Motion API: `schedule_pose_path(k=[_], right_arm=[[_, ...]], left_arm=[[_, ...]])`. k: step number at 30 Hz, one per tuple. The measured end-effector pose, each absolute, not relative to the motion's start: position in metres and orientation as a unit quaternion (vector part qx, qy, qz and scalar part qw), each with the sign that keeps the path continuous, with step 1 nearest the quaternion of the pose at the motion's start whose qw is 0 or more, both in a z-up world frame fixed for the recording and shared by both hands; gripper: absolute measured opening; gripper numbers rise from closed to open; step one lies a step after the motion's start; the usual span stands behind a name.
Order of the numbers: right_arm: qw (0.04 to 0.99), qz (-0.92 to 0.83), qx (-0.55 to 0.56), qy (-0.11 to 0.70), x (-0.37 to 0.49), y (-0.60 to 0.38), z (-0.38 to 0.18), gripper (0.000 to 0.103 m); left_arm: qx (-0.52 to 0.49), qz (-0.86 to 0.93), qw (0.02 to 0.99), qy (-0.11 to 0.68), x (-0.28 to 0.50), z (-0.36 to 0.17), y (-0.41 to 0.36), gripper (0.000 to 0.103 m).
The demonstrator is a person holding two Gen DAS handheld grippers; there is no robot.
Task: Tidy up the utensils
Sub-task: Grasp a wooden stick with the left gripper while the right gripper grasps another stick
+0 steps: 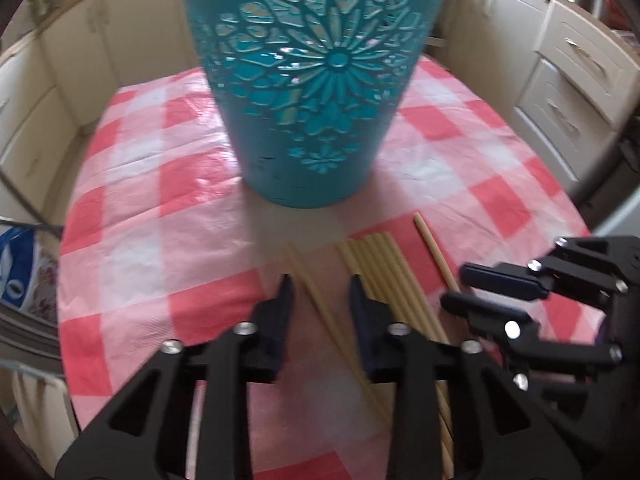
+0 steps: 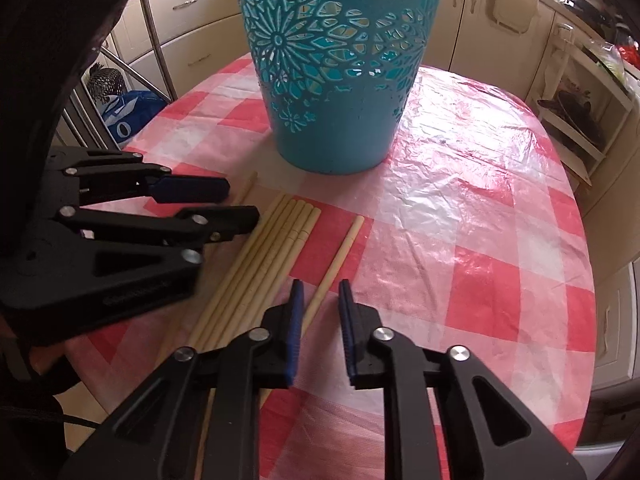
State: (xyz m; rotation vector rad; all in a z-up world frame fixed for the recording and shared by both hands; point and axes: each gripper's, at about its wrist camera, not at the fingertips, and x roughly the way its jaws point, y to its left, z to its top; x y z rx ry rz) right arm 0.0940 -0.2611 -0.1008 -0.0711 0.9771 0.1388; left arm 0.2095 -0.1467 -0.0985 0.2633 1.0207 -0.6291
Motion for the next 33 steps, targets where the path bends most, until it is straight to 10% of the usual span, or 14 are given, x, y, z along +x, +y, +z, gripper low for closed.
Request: schedule_pose_path(k=[14,33], right_arm=[[0.879,0.06,-0.016,0.472,0.101,-0.269,-0.1,0.02],[0.882,0.048,-0.011,0.468,0.106,-0.269,-0.1,0.029]], left_arm=[[0.166,-0.313,0.811,0.466,0.204,-0.099,-0.154,0.005],[0.182,-0.261,0.831,0.456,0.207,-0.1,-0.153,0.028]])
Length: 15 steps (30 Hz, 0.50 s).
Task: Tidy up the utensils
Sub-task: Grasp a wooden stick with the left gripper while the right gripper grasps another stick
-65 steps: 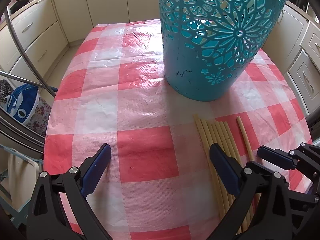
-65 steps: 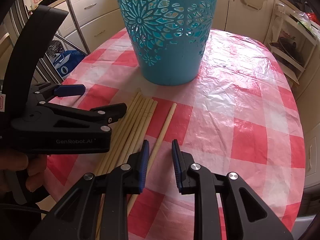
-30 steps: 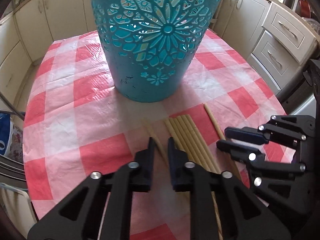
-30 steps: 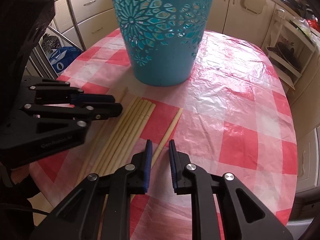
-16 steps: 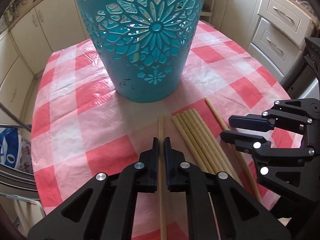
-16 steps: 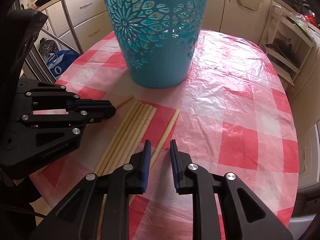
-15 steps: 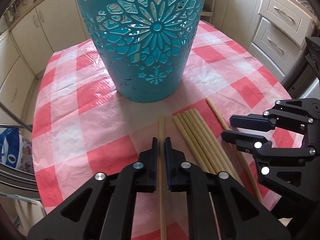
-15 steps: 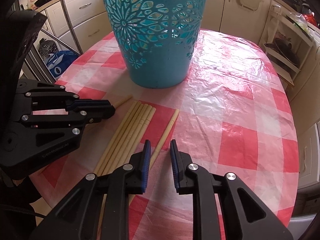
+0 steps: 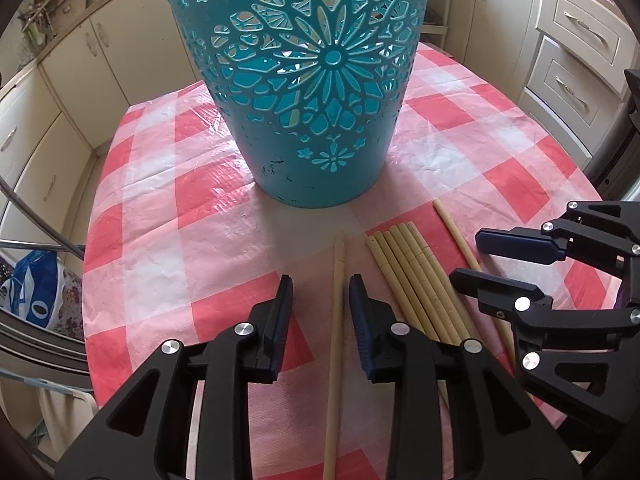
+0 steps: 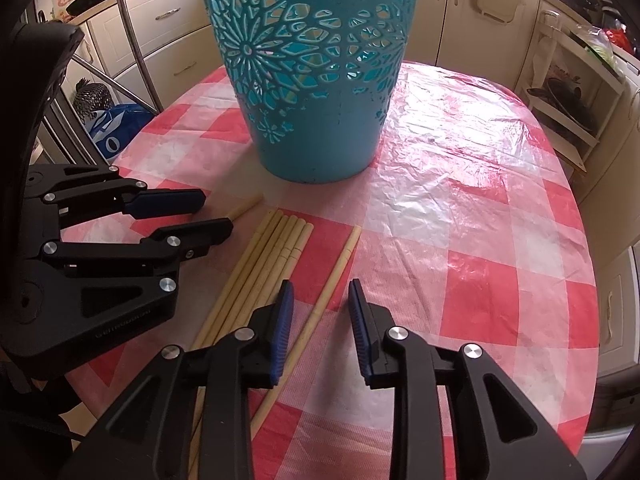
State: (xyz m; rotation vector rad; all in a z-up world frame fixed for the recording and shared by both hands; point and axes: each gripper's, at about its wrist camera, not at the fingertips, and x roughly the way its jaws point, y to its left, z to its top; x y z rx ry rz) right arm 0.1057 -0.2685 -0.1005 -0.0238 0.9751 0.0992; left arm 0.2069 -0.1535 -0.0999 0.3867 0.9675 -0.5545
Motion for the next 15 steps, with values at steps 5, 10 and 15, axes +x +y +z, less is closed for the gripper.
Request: schedule_pose_path(k=[5,10,15], right_arm=[[0.882,0.047,-0.013,0.469,0.107,-0.267,-0.1,0.027],[0.882,0.048,-0.016,0.469,0.107,-0.268,-0.1,0.011],[0.881,0.054,-0.007,0.47,0.106,-0.271,-0.1,0.008]], left_arm=[[0.181,-0.283,0.825,0.454,0.202,-0.1,-0.157,0.005],[0.172,-0.289,0.824,0.455,0.201,-0.097,-0.155,0.005],[0.108,-0.292,0.837,0.449,0.211,-0.076,-0.13,0.005]])
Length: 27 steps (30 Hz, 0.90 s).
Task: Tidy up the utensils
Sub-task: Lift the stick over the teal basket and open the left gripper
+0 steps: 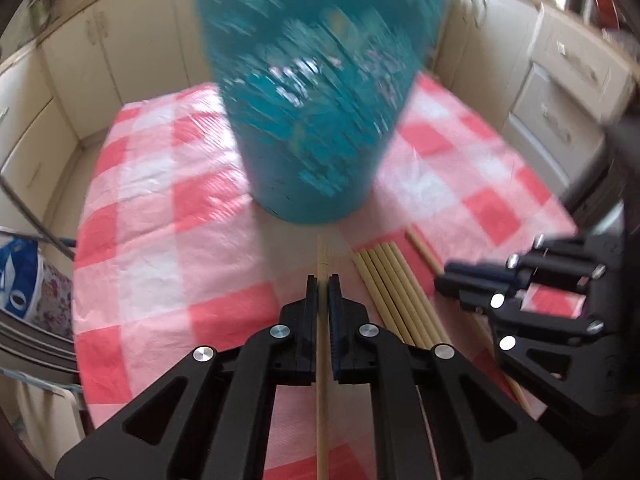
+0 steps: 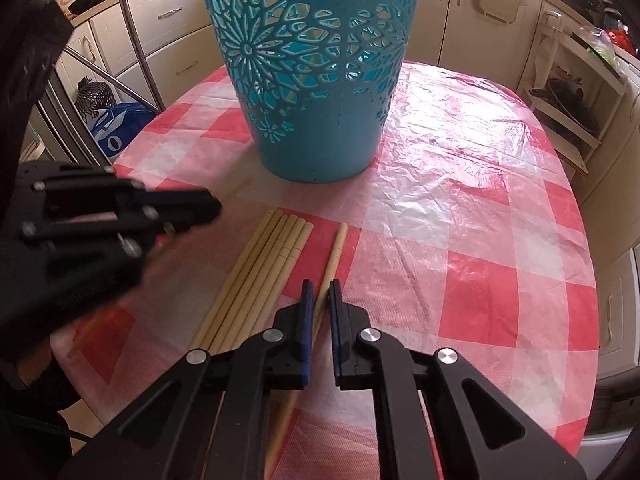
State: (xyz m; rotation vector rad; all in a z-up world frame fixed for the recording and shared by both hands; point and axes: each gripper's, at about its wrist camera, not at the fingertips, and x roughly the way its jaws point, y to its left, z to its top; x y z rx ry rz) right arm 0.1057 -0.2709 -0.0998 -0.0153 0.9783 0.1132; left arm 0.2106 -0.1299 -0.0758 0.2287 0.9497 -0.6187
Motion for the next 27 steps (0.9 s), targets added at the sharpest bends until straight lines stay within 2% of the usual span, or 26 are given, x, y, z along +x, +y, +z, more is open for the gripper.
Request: schedule_pose_path(k=[3,9,18,22,27], right_arm=[[0.88,0.054,0.006,0.471,0.106,-0.276,-0.1,0.007],[0.881,0.053,0.008,0.471,0.106,-0.277,-0.1,0.007],[0.883,0.051,0.013,0.467,0.106,-0.278,-0.101,0.007],[0.883,0.052,0.012,0.466,0.105,-0.279,-0.1,0.007],[0.884,0.059,0.009,0.464,0.105,-0.279,-0.101,0.007]], left_arm=[[0.061,-0.296,0.856,0.42,0.213,-0.049,-0.107,0.005],[-0.042,-0.322,0.895,0.306,0.207,0.024,-0.062,0.005],[-0.126,-0.323,0.931,0.114,0.216,0.112,-0.085,0.005],[-0.149,-0.288,0.944,0.064,0.24,0.124,-0.107,0.005],[-0.161,-0.256,0.951,0.065,0.267,0.116,-0.129,0.005]])
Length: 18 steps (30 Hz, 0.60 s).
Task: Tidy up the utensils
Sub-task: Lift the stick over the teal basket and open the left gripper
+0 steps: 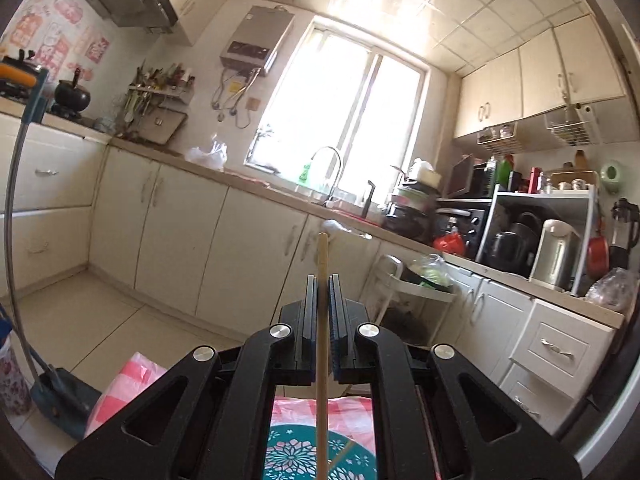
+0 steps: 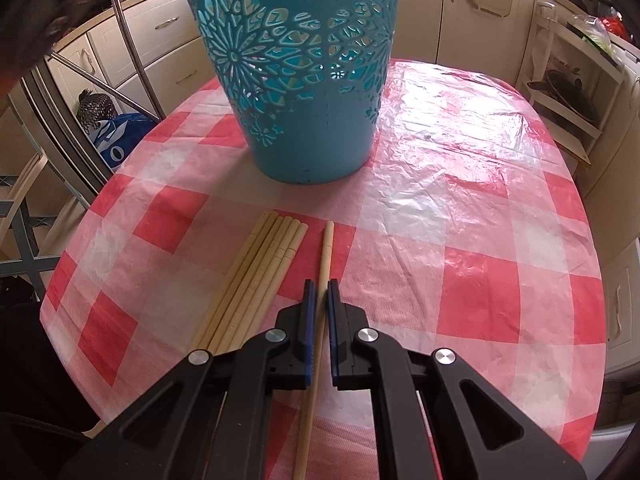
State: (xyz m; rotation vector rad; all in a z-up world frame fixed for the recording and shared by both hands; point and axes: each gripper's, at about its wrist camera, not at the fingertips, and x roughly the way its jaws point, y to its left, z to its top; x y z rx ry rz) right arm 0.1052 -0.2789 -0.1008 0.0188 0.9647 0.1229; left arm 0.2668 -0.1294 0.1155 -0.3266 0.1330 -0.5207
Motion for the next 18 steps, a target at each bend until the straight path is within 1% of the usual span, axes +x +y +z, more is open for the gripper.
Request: schedule_pose_path(k=[4,8,13,15,17,18], right_arm=[[0.884,0.063,0.003,0.463,0.107,-0.278,-0.101,0.007],[0.884,0.067,-0.002,0.462,0.11,-0.277,-0.101,0.007],[0.883,0.072,-0.006,0.464,0.113,-0.276,-0.1,0.007],[0.882,0.074,-0.007,0.465,0.113,-0.276,-0.1,0.007],[0.882,0.076,-0.005,0.465,0.113,-0.276,-0.1,0.007],[0.882,0.077,-0.004,0.465,0.113,-0.277,-0.1,0.007]], left_arm=[[-0.168,-0.245,0.952,0.077,0.277,0.102,-0.134,0.005],[-0.154,-0.238,0.955,0.085,0.283,0.086,-0.135,0.005],[-0.108,-0.23,0.962,0.096,0.284,0.07,-0.143,0.005],[-0.087,-0.234,0.961,0.118,0.283,0.062,-0.146,0.005],[-0.067,-0.236,0.96,0.136,0.279,0.053,-0.149,0.009],[-0.059,-0.236,0.959,0.149,0.277,0.048,-0.148,0.016]])
